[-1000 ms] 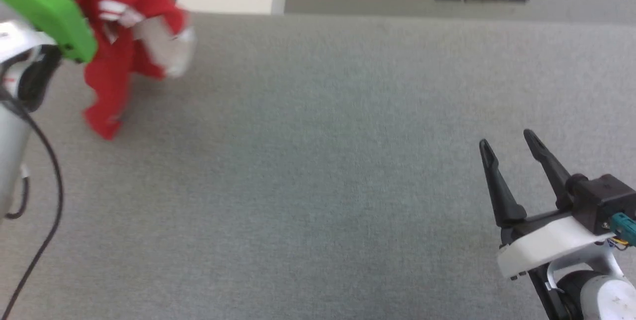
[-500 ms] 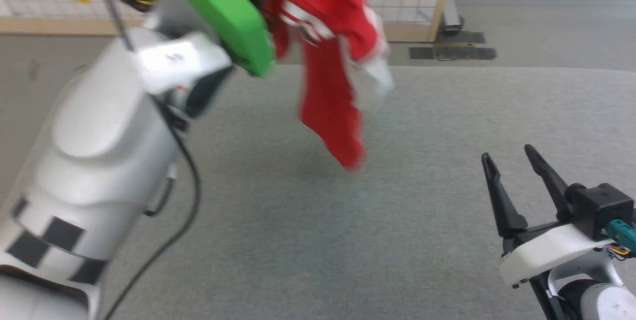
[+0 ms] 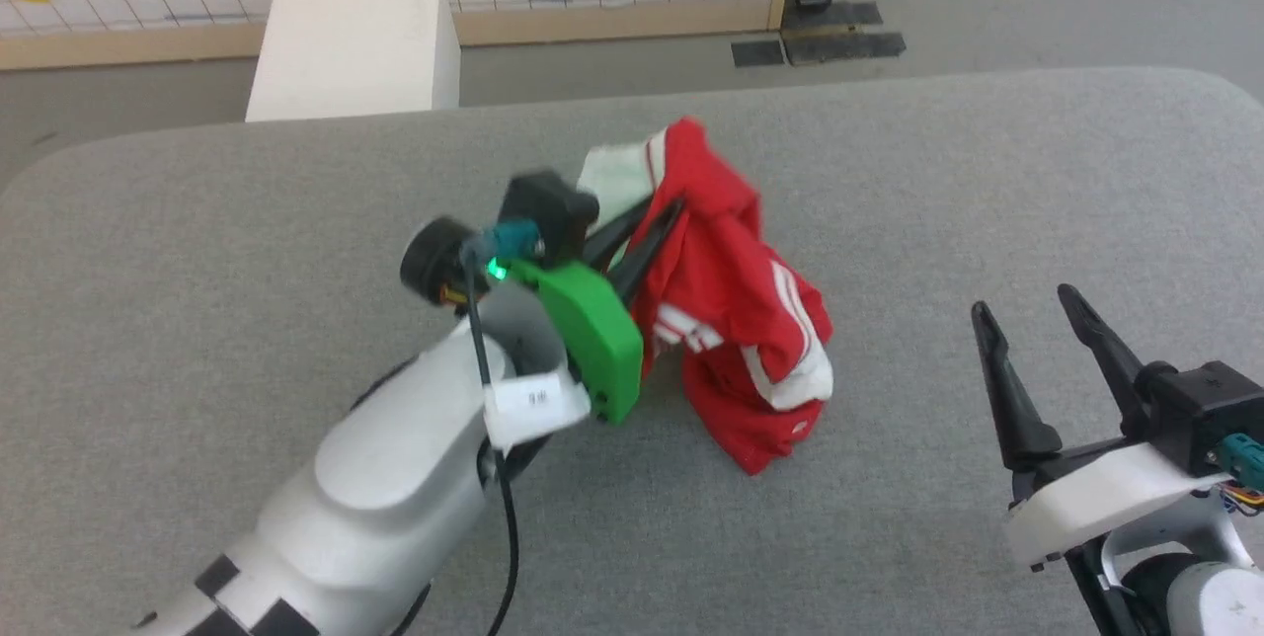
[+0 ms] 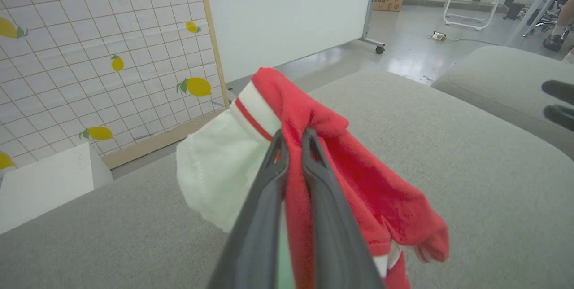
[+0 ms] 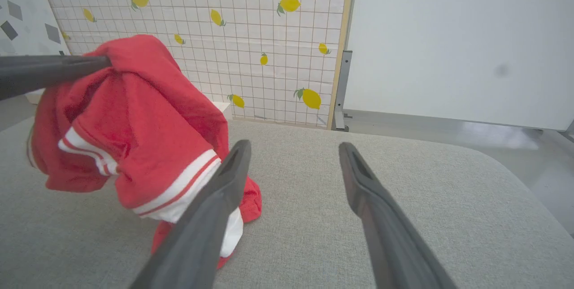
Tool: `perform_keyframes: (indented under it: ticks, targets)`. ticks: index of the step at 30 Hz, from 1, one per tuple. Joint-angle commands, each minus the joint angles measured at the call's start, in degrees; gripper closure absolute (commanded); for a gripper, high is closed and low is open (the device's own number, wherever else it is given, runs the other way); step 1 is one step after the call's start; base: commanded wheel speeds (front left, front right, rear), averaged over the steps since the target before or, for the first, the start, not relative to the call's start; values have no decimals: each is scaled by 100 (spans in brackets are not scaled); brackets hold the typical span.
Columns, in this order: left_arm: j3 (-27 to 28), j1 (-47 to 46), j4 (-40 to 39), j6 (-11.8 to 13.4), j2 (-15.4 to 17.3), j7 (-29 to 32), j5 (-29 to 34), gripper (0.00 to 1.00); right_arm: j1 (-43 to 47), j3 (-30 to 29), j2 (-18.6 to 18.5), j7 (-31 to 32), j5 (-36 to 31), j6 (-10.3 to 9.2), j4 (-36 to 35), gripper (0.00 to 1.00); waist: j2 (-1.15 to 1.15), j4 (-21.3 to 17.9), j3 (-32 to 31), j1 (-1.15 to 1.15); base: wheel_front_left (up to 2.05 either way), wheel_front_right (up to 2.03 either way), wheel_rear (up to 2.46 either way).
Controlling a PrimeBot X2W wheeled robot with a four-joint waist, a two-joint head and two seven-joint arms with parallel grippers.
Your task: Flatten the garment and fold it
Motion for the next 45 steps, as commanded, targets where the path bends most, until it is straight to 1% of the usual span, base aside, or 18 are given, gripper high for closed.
perform_keyframes:
  ticks: [1,6,7,11,16,19,23,25,28,29,32,34,38,40,43,45]
  targets:
    - [-64,142,171,-10,47,-106,97,100,38,60,-8,41,22,21,-29,0,0,-19,171,1,0,0,0]
    - [-384,263,708,-126,10,-269,358,100,61,168,-42,85,40,21,-59,0,0,88,375,1,0,0,0]
    - [-436,257,809,-120,-6,-308,424,0,57,179,-35,91,37,21,-65,0,0,114,407,1,0,0,0]
    - [-526,193,1086,-113,-86,-438,551,0,35,212,-4,103,26,21,-53,0,0,197,416,1,0,0,0]
    - [-462,115,1228,-95,-124,-668,549,0,80,187,8,143,46,21,33,0,0,342,179,1,0,0,0]
    - [-385,129,1154,-33,-54,-788,529,0,153,137,4,164,77,21,85,0,0,445,-18,1,0,0,0]
    - [-194,226,910,158,176,-895,459,0,264,106,-9,190,139,21,155,0,0,596,-299,1,0,0,0]
    - [-15,345,747,319,349,-931,351,0,329,115,3,216,158,21,147,0,0,664,-422,1,0,0,0]
    - [293,596,455,629,646,-981,170,0,405,116,27,233,182,21,104,0,0,763,-543,1,0,0,0]
    - [618,984,48,998,1004,-1039,-5,0,481,125,61,221,207,21,47,0,0,830,-608,1,0,0,0]
    - [898,1483,-403,1367,1395,-1096,-129,0,550,134,95,212,211,21,27,0,0,856,-630,1,0,0,0]
    - [1033,1846,-736,1559,1595,-1127,-213,0,598,140,101,208,221,21,54,0,0,862,-631,1,0,0,0]
    - [1141,2564,-1381,1879,1869,-1170,-293,0,689,156,98,203,218,21,124,0,0,848,-629,1,0,0,0]
    - [1164,2891,-1651,2019,1928,-1187,-332,0,730,162,103,199,210,21,156,0,0,838,-631,1,0,0,0]
    - [1099,3264,-1945,2142,1985,-1201,-314,0,776,177,124,193,199,21,171,0,0,828,-617,1,0,0,0]
    - [1046,3414,-2109,2182,2003,-1213,-248,0,795,188,136,183,189,21,172,0,0,827,-598,1,0,0,0]
